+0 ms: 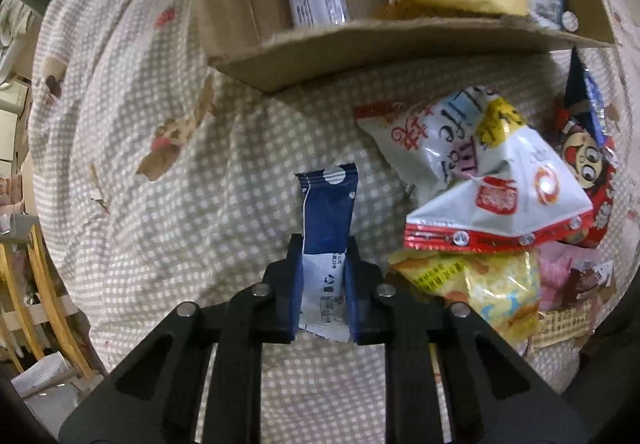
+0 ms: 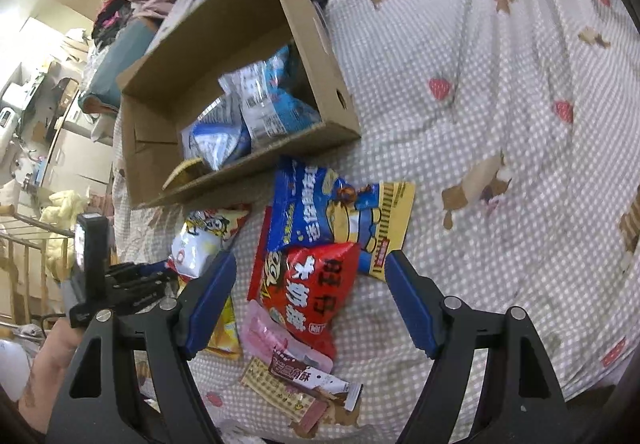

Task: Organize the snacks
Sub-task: 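Grasp a blue-white snack bar from the pile with the left tool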

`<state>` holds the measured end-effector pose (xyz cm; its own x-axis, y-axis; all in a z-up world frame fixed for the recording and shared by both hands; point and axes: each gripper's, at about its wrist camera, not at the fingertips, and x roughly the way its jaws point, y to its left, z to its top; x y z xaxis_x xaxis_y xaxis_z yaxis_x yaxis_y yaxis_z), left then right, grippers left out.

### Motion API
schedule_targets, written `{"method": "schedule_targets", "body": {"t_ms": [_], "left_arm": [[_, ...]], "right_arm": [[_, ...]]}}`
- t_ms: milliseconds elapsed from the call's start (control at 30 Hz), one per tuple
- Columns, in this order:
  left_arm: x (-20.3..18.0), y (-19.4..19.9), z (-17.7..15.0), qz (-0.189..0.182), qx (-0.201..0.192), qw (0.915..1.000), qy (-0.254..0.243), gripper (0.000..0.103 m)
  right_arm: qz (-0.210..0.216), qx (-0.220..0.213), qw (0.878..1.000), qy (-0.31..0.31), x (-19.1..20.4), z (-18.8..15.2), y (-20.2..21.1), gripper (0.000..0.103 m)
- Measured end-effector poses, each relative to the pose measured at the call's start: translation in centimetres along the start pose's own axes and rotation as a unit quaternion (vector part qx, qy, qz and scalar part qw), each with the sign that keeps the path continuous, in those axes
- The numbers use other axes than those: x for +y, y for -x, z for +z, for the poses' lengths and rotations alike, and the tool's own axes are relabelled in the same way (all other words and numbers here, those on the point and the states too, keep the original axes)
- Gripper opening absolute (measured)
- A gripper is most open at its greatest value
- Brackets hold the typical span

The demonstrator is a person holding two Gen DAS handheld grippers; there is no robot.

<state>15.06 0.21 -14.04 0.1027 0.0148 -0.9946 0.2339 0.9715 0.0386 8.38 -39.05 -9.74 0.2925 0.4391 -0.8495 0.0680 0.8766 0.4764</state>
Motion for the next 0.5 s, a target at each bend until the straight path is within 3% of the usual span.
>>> {"method": "schedule_targets", "body": {"t_ms": [133, 267, 500], "left_arm": [[0.0, 1.8, -1.0, -0.006, -0.009, 0.9999, 0.003, 0.015], [1.4, 4.1, -2.4, -0.021, -0.028, 0.9984, 0.044, 0.015], [3.1, 7.3, -5.3, -0.029, -0.063, 0.9906, 0.118, 0.015]], "right_arm": [[0.01, 0.028, 1.0, -0.009, 0.1, -0.2, -1.3, 0.079], [0.025, 0.064, 0.997, -0.02, 0.2, -0.7, -3.0, 0.079], [-0.01, 0.093, 0.996, -0.009, 1.1, -1.5, -5.5, 0.079]]}}
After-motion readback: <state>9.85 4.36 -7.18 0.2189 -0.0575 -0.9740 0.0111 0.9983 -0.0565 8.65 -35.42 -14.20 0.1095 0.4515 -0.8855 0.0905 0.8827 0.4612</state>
